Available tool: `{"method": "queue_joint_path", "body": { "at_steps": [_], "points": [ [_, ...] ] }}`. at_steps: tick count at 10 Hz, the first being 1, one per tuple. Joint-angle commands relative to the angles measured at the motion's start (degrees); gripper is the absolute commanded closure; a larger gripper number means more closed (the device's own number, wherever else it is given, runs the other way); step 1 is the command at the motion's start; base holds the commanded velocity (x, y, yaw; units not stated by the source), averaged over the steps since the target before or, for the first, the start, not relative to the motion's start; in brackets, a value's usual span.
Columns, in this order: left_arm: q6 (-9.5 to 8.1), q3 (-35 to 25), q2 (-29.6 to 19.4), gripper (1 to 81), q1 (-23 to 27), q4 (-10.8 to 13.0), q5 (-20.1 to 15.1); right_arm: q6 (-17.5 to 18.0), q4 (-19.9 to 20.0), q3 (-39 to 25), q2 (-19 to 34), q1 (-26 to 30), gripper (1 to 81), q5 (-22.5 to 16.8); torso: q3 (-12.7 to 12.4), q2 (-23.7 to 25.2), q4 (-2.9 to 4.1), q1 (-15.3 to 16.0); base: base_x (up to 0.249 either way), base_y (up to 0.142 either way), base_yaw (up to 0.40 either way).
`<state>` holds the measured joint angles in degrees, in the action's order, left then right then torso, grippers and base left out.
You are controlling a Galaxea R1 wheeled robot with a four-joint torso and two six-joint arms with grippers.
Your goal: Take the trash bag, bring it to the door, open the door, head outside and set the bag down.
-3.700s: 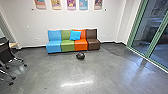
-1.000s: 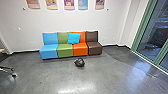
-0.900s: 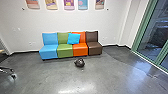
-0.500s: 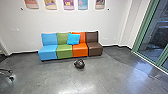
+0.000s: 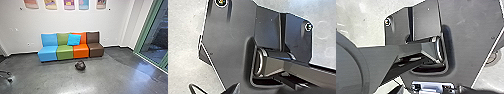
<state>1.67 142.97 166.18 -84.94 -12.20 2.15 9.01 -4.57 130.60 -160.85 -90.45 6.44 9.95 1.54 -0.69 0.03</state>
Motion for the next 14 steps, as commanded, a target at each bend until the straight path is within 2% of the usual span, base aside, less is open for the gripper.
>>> {"method": "queue_joint_path", "body": {
  "at_steps": [1,3,14],
  "points": [
    [0.35,-0.41,-0.41,1.0,1.84,-0.19,-3.82,-0.13,-0.35,-0.88,0.6,1.46,1.0,-3.18,0.0,0.0,0.0,0.0,0.147,0.066,0.0],
    [0.35,-0.41,-0.32,1.0,1.84,-0.19,-3.73,-0.13,-0.17,-0.79,0.51,1.46,1.0,-3.1,0.0,0.0,0.0,0.02,0.147,0.066,0.0],
    [0.35,-0.59,-0.41,1.0,1.84,-0.28,-3.73,0.22,0.18,-0.79,0.16,1.55,1.0,-3.36,0.0,0.0,0.0,0.02,0.147,0.0,0.0]
  ]
}}
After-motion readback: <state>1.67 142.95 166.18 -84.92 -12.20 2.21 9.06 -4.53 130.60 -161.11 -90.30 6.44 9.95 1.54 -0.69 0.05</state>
